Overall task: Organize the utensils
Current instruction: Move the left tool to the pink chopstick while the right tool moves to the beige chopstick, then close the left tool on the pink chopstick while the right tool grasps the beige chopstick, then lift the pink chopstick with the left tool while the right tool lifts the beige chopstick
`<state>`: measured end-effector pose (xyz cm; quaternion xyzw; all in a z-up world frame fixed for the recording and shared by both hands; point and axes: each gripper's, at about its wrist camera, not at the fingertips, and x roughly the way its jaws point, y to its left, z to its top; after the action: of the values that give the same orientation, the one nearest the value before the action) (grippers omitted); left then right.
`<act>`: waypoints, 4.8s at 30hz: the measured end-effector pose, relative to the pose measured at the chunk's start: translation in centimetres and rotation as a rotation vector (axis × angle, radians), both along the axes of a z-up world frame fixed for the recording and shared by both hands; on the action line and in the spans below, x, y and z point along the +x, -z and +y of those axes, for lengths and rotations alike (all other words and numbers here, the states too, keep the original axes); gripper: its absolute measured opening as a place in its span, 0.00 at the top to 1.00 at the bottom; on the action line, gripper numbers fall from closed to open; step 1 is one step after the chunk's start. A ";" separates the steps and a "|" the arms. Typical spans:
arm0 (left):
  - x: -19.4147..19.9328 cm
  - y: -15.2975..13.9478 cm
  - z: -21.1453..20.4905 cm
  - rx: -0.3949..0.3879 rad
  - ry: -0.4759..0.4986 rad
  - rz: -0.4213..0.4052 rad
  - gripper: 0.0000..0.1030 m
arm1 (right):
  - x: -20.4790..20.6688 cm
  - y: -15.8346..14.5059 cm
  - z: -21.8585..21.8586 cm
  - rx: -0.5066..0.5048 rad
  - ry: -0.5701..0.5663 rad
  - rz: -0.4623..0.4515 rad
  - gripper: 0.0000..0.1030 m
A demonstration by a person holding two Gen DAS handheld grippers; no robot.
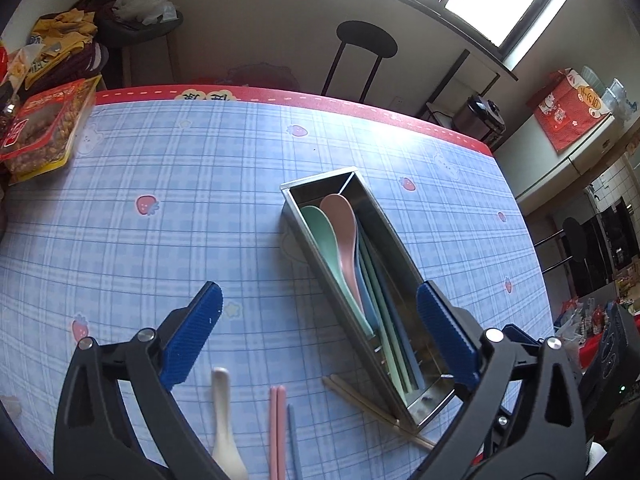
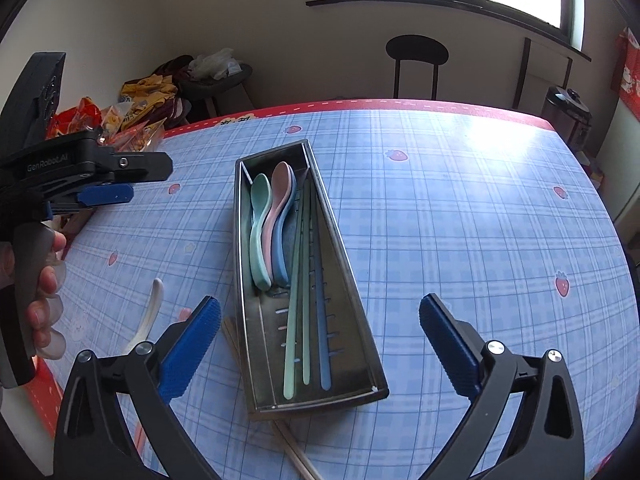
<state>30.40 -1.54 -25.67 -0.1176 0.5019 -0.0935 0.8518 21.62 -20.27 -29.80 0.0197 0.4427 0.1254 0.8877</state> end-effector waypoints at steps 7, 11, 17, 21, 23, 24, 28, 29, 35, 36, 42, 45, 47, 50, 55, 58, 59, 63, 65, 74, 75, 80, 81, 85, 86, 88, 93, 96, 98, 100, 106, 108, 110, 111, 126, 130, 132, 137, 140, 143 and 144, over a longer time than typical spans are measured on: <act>-5.0 0.7 2.9 0.068 -0.014 -0.010 0.06 | -3.5 1.1 -0.6 0.004 -0.025 0.005 0.06; -8.4 2.3 4.2 0.126 -0.005 -0.002 0.05 | -5.1 2.8 -0.6 -0.017 -0.033 0.044 0.06; -13.2 5.2 6.6 0.159 -0.044 0.038 0.05 | -6.9 5.1 -0.4 -0.023 -0.069 0.113 0.06; -15.8 6.7 7.8 0.148 -0.071 0.050 0.05 | -8.0 5.7 0.3 -0.001 -0.091 0.132 0.06; -16.8 7.1 7.6 0.159 -0.070 0.049 0.05 | -8.2 6.1 1.1 -0.017 -0.117 0.146 0.21; -17.2 7.2 7.3 0.160 -0.063 0.048 0.05 | -8.3 6.4 1.5 -0.027 -0.133 0.155 0.26; -18.4 7.7 6.5 0.164 -0.044 0.042 0.05 | -8.6 6.8 2.5 -0.008 -0.182 0.176 0.51; -18.6 7.8 6.4 0.164 -0.043 0.041 0.05 | -8.7 6.7 2.8 -0.007 -0.197 0.176 0.55; -19.1 8.0 6.4 0.166 -0.050 0.045 0.05 | -8.3 6.7 3.9 -0.034 -0.236 0.170 0.59; -19.1 7.9 6.5 0.166 -0.052 0.044 0.05 | -8.2 6.8 4.0 -0.038 -0.234 0.173 0.59; -19.2 8.0 6.7 0.163 -0.053 0.046 0.05 | -7.9 7.1 3.8 -0.039 -0.236 0.183 0.67; -19.2 8.0 6.5 0.161 -0.045 0.047 0.05 | -8.1 7.1 4.0 -0.040 -0.248 0.186 0.73; -19.3 8.1 6.2 0.162 -0.032 0.046 0.05 | -8.1 7.1 4.1 -0.044 -0.246 0.184 0.73; -19.4 8.3 5.3 0.172 -0.003 0.047 0.05 | -8.0 7.2 4.0 -0.052 -0.233 0.181 0.73; -19.7 9.0 4.4 0.184 0.030 0.054 0.05 | -8.0 7.2 3.8 -0.019 -0.229 0.197 0.73; -19.7 9.2 4.2 0.188 0.037 0.057 0.05 | -8.3 7.4 4.3 0.016 -0.253 0.226 0.83; -19.7 9.3 4.1 0.191 0.038 0.057 0.05 | -8.5 7.4 4.5 0.018 -0.262 0.229 0.85; -19.6 9.4 3.9 0.209 0.040 0.058 0.05 | -9.0 7.5 5.4 0.026 -0.289 0.244 0.91; -19.6 9.3 3.9 0.216 0.034 0.051 0.05 | -9.2 7.4 5.7 0.014 -0.294 0.240 0.92; -19.8 8.9 3.8 0.121 0.067 0.061 0.06 | -8.8 7.9 5.4 -0.013 -0.265 0.253 0.92; -19.8 8.8 3.8 0.122 0.066 0.061 0.06 | -8.8 7.9 5.4 -0.013 -0.265 0.252 0.92; -19.8 8.8 4.2 0.121 0.029 0.073 0.24 | -9.0 7.9 5.6 -0.010 -0.276 0.257 0.92; -19.6 8.9 4.4 0.121 0.023 0.080 0.33 | -9.0 7.9 5.6 -0.010 -0.278 0.257 0.92; -19.4 9.0 4.6 0.096 0.033 0.092 0.64 | -9.1 8.0 5.5 0.000 -0.274 0.259 0.92; -19.5 8.9 4.5 0.085 0.047 0.088 0.72 | -9.1 8.0 5.5 0.001 -0.275 0.259 0.92; -19.6 8.8 4.0 0.056 0.088 0.080 0.79 | -9.1 8.0 5.5 0.001 -0.274 0.259 0.92; -19.4 9.3 2.8 0.059 0.138 0.091 0.86 | -9.1 8.0 5.5 0.003 -0.274 0.259 0.92; -19.0 9.6 2.8 0.062 0.135 0.102 0.86 | -9.1 8.0 5.5 0.003 -0.274 0.258 0.92; -18.8 9.8 2.6 0.062 0.145 0.106 0.86 | -9.0 8.0 5.4 0.004 -0.274 0.259 0.92; -18.6 10.0 2.2 0.070 0.158 0.110 0.86 | -9.0 8.0 5.4 0.003 -0.275 0.258 0.92; -17.7 10.7 2.2 0.082 0.137 0.117 0.86 | -9.0 8.0 5.4 0.004 -0.275 0.258 0.92; -17.5 10.7 2.3 0.080 0.133 0.116 0.86 | -9.0 8.0 5.4 0.004 -0.275 0.258 0.92; -17.3 10.7 2.2 0.088 0.138 0.112 0.84 | -9.0 8.0 5.4 0.003 -0.275 0.258 0.92; -17.2 10.7 2.2 0.092 0.140 0.110 0.83 | -9.0 8.0 5.4 0.003 -0.275 0.258 0.92; -15.0 10.6 0.2 0.187 0.188 0.080 0.82 | -9.1 7.7 7.3 -0.118 -0.310 0.221 0.92; -15.0 10.7 0.4 0.172 0.175 0.075 0.82 | -9.2 7.8 7.6 -0.136 -0.311 0.204 0.92; -15.2 10.8 0.7 0.165 0.169 0.072 0.82 | -9.3 7.8 7.7 -0.140 -0.309 0.198 0.92; -15.8 10.8 1.1 0.151 0.161 0.079 0.83 | -9.3 7.9 7.8 -0.149 -0.317 0.184 0.92; -17.0 10.9 1.9 0.111 0.142 0.096 0.85 | -9.5 7.8 7.6 -0.140 -0.310 0.198 0.92; -18.2 11.1 2.8 0.061 0.128 0.109 0.85 | -9.8 7.8 7.1 -0.121 -0.302 0.206 0.92; -18.4 11.2 3.0 0.048 0.123 0.112 0.85 | -9.7 7.8 7.0 -0.112 -0.297 0.207 0.92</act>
<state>11.99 1.48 -36.89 -0.0711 0.5572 -0.1269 0.8176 11.87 -13.30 -37.63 -0.0824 0.5359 0.2274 0.8089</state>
